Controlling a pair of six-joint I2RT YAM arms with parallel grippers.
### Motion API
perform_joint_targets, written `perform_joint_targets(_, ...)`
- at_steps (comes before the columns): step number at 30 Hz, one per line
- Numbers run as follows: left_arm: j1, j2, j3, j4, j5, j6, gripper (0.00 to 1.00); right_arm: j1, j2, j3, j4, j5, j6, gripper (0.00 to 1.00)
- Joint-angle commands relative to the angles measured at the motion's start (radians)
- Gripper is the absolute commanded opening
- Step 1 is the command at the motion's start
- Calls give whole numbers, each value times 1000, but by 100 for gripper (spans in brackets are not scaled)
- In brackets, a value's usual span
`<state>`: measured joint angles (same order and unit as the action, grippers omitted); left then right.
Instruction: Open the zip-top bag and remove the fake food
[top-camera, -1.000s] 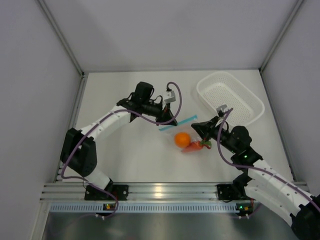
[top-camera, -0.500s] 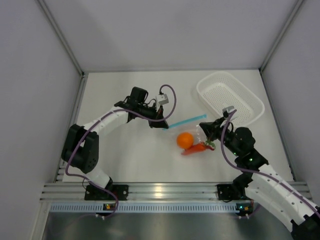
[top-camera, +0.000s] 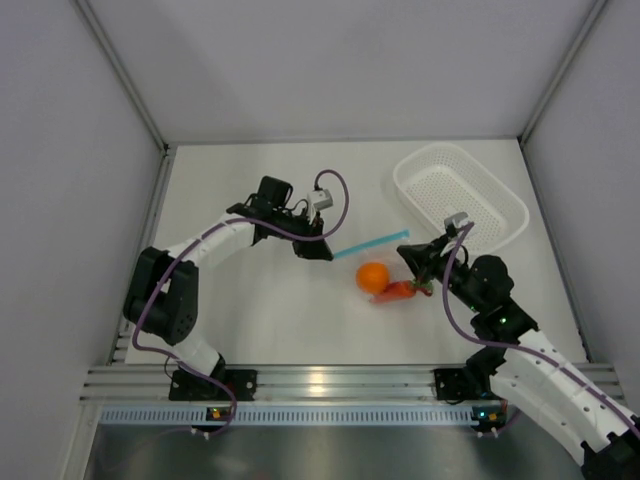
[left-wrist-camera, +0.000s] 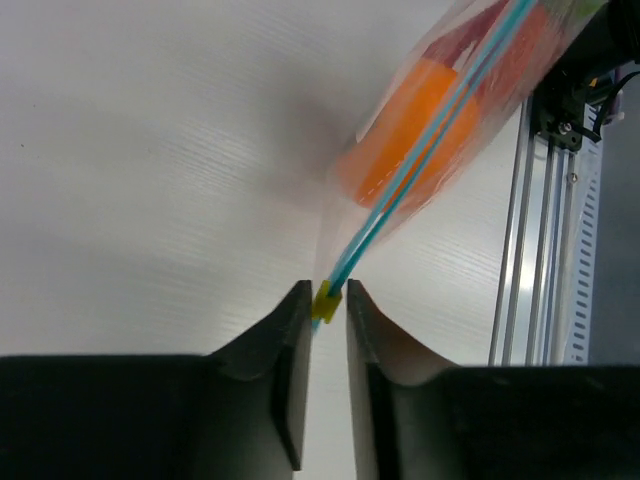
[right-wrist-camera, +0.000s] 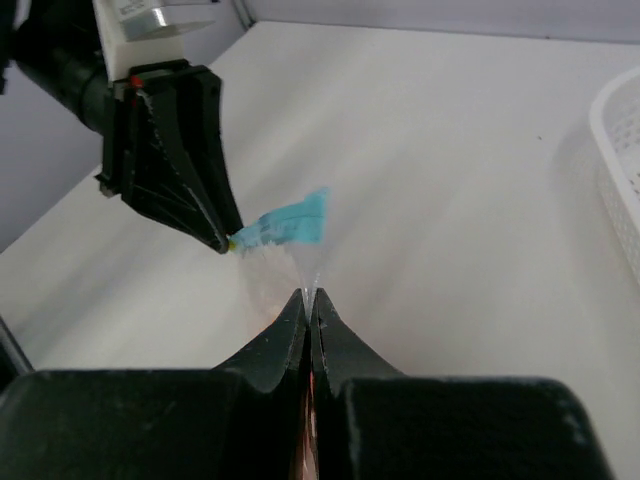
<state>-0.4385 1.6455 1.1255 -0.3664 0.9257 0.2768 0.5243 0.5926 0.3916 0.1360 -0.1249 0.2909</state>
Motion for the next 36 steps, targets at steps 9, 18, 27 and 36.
perform_joint_targets(9,-43,-79,177,-12,32,-24,64,-18,4,-3,192,-361,-144,0)
perform_joint_targets(18,-97,-82,203,-12,91,15,60,-18,-4,-8,197,-386,-162,0)
perform_joint_targets(27,-114,-105,177,-13,153,36,57,-18,-1,-7,188,-361,-164,0)
perform_joint_targets(36,-143,-108,165,-12,67,32,56,-18,-22,-14,198,-375,-159,0)
